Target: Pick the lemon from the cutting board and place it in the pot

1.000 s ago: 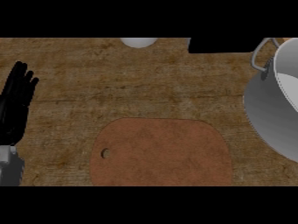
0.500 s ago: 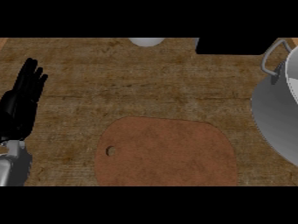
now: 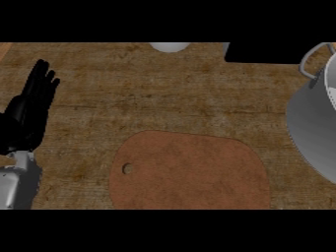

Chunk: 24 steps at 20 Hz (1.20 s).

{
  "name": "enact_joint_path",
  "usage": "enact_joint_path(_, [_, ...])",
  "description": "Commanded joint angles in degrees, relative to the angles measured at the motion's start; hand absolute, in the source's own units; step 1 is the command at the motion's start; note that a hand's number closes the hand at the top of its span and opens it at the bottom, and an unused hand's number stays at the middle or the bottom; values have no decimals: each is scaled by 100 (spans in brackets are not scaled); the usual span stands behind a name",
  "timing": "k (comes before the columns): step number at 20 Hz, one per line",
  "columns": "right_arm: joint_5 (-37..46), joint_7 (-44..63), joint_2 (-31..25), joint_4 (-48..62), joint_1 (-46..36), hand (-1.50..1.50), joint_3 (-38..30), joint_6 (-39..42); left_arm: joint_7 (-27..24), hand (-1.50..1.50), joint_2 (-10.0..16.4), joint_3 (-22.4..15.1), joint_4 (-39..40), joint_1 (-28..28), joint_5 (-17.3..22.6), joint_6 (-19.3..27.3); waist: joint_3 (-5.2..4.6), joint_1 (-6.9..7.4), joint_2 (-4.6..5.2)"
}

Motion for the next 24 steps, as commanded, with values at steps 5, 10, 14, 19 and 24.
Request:
enact_joint_path(5, [617, 115, 629, 2200, -1566, -150, 825, 734, -51, 0, -69, -70, 24, -53, -149, 51, 16, 64, 39])
enact_joint_path(10, [201, -491, 938, 2544, -1677, -150, 931, 1620, -238, 0, -255, -220, 13, 70, -152, 26, 26, 85, 52])
enact_joint_path(14, [-505, -519, 1083, 2515, -1863, -150, 713, 2425, -80, 0, 14, 49, 85, -54, -12, -93, 22, 41, 35])
enact_joint_path(19, [-1510, -717, 1153, 3014, -1917, -150, 72, 3214, -11, 0, -62, -1, -10, 64, 10, -75, 29, 1, 13])
enact_joint_path(24, [-2077, -693, 680, 4013, -2336, -150, -471, 4217, 60, 0, -77, -52, -245, 200, -23, -54, 33, 79, 23])
